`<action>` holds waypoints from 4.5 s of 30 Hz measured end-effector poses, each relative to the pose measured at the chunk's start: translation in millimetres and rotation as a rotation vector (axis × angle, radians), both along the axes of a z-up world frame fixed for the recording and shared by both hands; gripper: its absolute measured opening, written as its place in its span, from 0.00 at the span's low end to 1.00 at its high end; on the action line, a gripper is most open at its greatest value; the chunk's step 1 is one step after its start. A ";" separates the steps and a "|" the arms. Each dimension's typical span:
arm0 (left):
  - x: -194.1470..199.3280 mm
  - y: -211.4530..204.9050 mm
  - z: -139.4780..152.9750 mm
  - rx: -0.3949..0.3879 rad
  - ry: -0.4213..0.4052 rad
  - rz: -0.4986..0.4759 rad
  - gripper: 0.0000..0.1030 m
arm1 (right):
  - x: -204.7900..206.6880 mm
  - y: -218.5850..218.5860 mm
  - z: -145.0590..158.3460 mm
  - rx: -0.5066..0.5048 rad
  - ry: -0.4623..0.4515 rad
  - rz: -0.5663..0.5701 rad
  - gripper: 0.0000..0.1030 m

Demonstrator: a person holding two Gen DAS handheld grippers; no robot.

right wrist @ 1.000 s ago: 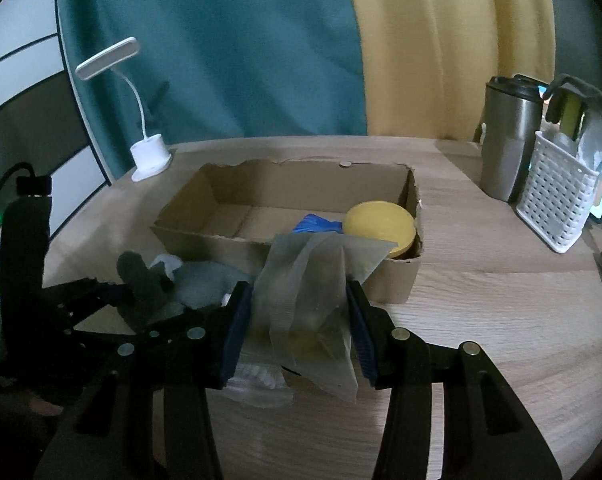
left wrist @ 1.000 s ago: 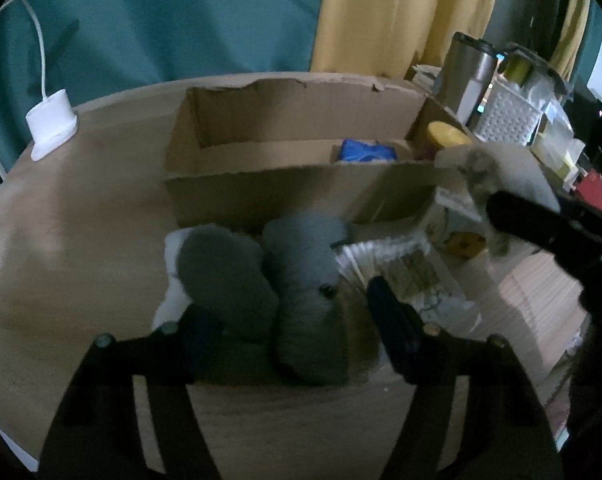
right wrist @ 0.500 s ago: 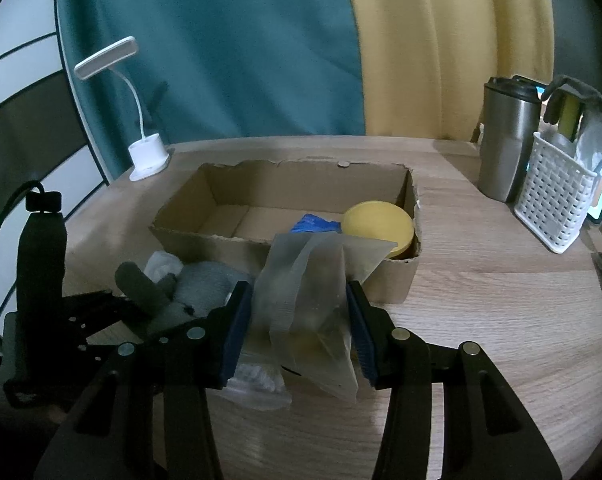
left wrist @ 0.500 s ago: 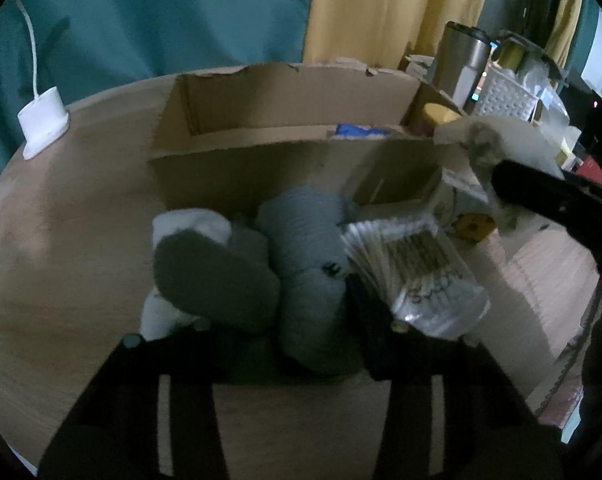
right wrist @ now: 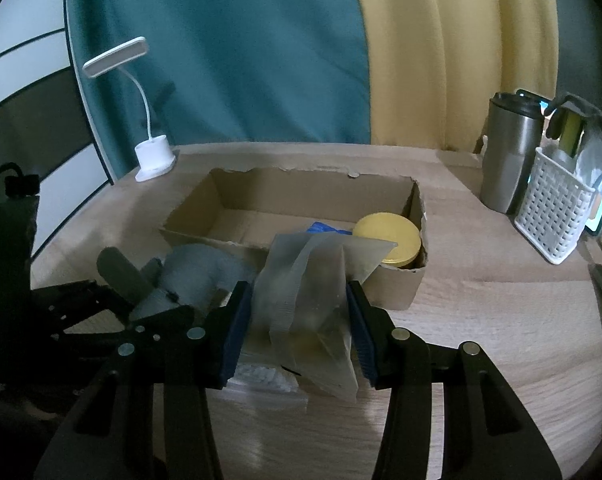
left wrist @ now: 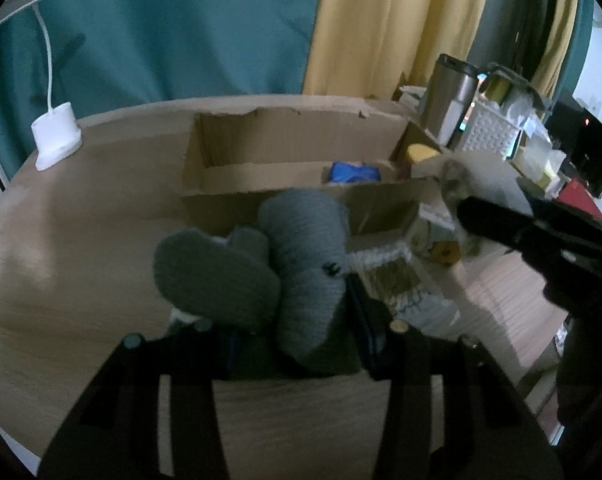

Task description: Organize objects

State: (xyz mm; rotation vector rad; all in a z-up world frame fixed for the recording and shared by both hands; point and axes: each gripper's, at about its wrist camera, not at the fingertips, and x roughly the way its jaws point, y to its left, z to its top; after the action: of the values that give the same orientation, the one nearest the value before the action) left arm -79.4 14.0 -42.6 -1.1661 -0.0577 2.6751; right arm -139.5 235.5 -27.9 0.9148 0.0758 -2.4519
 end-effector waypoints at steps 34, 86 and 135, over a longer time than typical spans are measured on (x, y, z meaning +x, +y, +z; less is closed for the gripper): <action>-8.2 -29.0 49.0 0.033 0.119 0.052 0.44 | -6.0 -14.6 26.9 -0.008 0.056 0.034 0.48; -101.7 -39.1 27.7 0.045 0.050 0.071 0.45 | -73.3 -52.6 6.7 0.000 -0.012 0.095 0.48; -112.6 -58.2 15.4 -0.027 0.003 0.167 0.78 | -91.2 -69.7 -11.6 0.009 -0.060 0.144 0.49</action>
State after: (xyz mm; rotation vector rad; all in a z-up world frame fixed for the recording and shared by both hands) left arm -192.1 -44.3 -27.2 -1.2160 -0.1240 2.8296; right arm -230.7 165.8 -39.5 0.9529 0.1273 -2.2920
